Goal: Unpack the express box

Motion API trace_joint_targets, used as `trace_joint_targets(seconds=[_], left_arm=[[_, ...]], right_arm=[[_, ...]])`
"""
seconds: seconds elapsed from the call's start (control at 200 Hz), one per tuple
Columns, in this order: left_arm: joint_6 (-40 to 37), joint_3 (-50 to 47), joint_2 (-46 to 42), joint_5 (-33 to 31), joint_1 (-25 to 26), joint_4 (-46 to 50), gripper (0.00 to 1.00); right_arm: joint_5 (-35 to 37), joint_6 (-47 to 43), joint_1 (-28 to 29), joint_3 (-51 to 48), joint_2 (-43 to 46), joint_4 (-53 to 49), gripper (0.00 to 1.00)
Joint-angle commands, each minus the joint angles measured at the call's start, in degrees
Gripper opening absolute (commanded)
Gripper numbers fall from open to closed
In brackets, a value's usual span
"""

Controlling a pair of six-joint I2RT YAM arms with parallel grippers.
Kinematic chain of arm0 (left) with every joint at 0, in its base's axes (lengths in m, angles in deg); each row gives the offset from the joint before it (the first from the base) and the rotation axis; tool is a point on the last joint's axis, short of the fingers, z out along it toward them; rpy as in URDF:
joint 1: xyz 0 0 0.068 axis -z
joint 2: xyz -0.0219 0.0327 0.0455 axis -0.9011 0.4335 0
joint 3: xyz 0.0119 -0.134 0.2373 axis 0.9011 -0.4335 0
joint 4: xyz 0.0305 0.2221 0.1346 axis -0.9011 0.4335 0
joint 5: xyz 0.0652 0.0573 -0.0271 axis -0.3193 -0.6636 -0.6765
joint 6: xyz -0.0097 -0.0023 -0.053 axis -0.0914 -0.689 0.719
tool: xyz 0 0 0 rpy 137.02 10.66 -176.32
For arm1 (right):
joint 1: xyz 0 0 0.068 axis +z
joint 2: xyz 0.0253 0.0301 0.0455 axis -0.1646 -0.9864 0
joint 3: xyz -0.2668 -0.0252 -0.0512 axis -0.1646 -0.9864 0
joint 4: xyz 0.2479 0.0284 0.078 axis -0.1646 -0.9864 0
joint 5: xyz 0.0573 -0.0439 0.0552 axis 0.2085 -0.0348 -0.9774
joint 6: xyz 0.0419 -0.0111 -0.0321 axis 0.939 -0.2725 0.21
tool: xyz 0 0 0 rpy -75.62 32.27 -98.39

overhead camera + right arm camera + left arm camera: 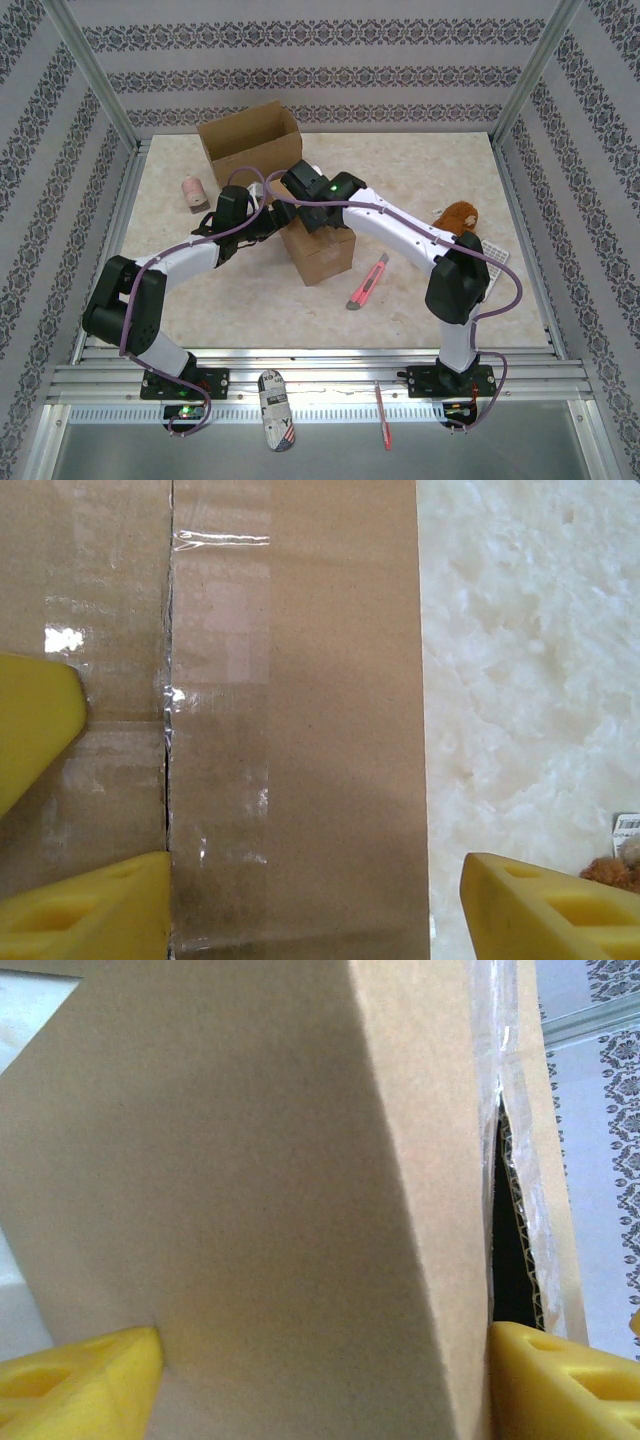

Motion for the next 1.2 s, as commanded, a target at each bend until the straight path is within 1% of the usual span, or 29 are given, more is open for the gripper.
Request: trace_joint_targets(seconds=[0.0,0.36,0.979,1.109,1.194], left_arm=[[-5.0,-5.6,5.6,-3.5,0.3,23.6,0.81],[-4.9,-5.6,6.3,-2.8,0.2,22.6,0.81],[-5.0,-5.1,6.2,-1.9,0.2,22.8,0.81],[-5.0,-4.7,5.8,-1.2,0.3,22.8,0.81],[-5.3,-3.6,5.3,0.1,0.3,23.0,0.83]], right_arm=[[13.6,-2.3,-3.7,3.3,-0.2,-6.0,0.73],[16.2,-4.7,-4.3,9.5,1.3,-8.4,0.74],[16.7,-6.7,-5.1,13.9,3.5,-10.4,0.76],[14.6,-6.3,-5.1,13.9,3.8,-10.6,0.78],[10.1,-5.9,-5.1,13.1,4.3,-10.2,0.79]])
